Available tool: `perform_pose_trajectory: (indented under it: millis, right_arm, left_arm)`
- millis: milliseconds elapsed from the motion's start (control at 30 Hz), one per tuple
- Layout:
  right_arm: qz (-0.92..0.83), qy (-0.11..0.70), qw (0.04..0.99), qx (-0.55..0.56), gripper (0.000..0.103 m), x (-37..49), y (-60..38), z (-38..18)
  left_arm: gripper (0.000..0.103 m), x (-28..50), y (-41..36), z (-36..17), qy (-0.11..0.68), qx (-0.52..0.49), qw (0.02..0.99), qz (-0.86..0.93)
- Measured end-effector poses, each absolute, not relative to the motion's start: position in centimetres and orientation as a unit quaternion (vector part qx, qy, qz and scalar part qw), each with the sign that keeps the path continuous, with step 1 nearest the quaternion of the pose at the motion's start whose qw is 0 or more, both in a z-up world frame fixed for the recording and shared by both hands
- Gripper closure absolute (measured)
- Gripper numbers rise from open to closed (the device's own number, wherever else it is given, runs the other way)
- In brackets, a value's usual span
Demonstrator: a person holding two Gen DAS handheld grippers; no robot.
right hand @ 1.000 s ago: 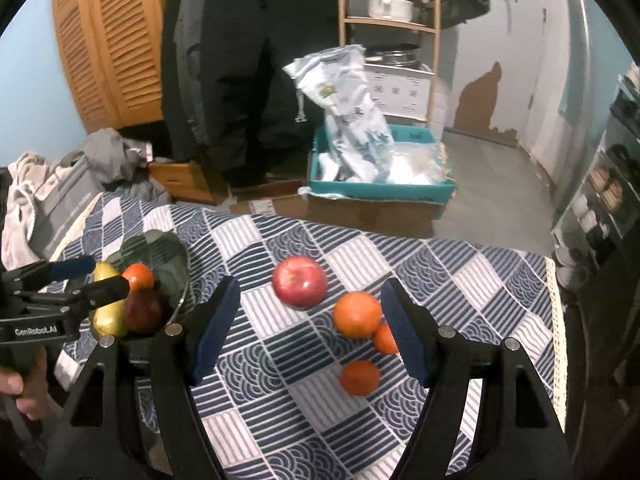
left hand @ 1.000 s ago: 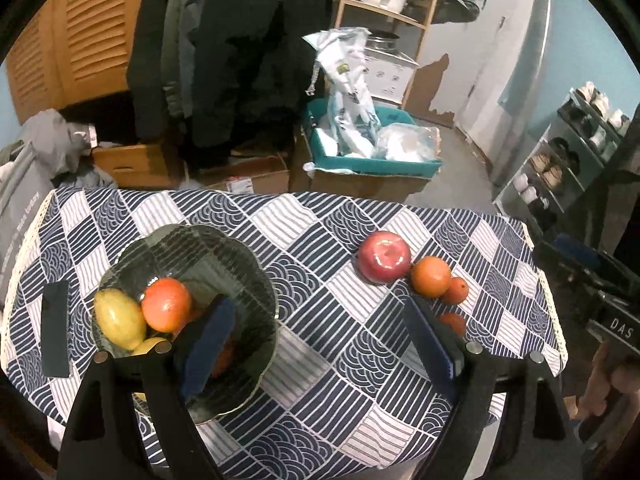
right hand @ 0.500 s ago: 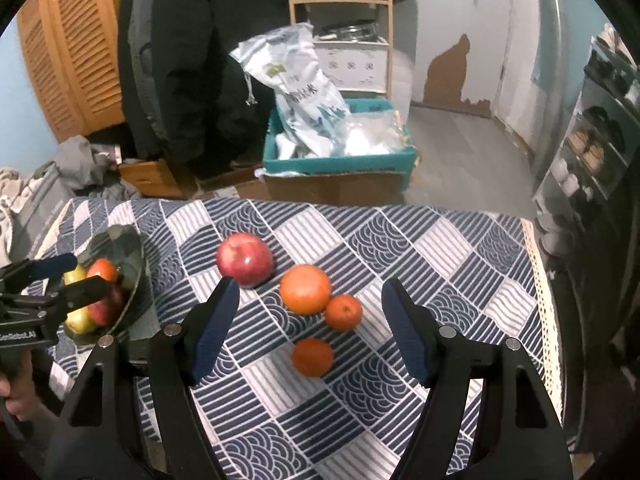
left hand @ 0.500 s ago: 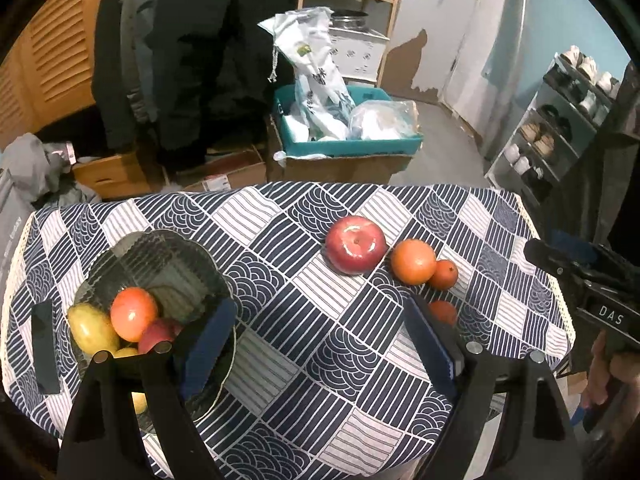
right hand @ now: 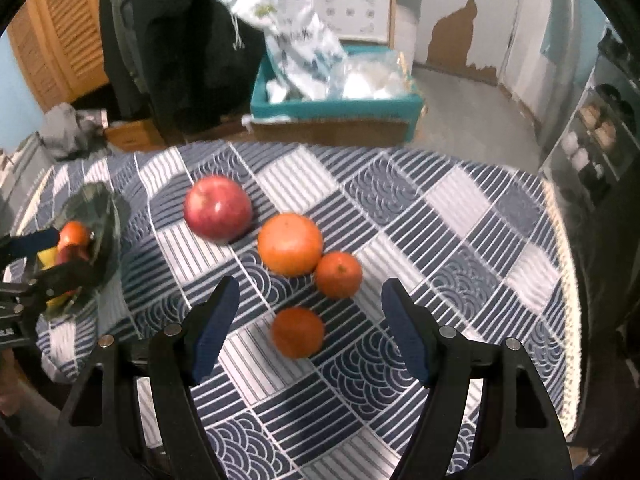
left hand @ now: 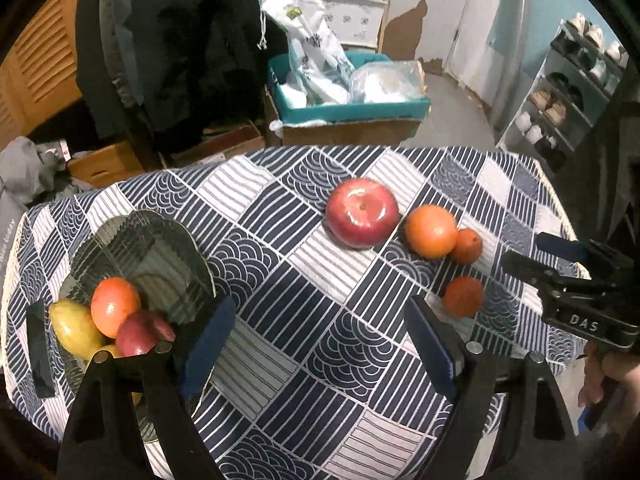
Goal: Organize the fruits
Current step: 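Grasp the red apple with the left gripper while the right gripper grasps a large orange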
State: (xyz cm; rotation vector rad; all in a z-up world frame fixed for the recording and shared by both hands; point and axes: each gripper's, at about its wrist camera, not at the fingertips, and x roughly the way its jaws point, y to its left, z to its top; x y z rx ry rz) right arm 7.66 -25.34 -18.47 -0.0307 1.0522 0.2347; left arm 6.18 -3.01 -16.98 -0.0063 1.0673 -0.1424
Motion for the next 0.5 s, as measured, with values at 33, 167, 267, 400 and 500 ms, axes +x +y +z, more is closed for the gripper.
perform_pose_trajectory:
  millis: [33,167,267,400,500]
  right_arm:
    - [0.112,0.509,0.853,-0.012,0.029,7.8,-25.4,-19.2]
    - [0.112,0.539,0.835,0.002,0.029,8.4,-25.6,-21.8]
    - [0.110,0.557,0.823,0.010,0.029,8.6,-25.7,-23.5]
    - [0.110,0.573,0.812,0.013,0.029,8.7,-25.7,-25.3]
    - [0.120,0.578,0.807,0.021,0.029,8.7,-25.7,-26.2]
  left_arm:
    - [0.016,6.3,-3.1,-17.4,0.511,0.000,0.857,-0.067]
    - [0.016,6.6,-3.5,-18.6,0.520,0.010,0.851,-0.066]
    - [0.016,6.6,-3.9,-19.2,0.524,0.019,0.849,-0.065]
    - [0.016,6.8,-4.2,-20.1,0.533,0.026,0.843,-0.064]
    - [0.016,7.1,-4.4,-20.6,0.537,0.027,0.841,-0.064]
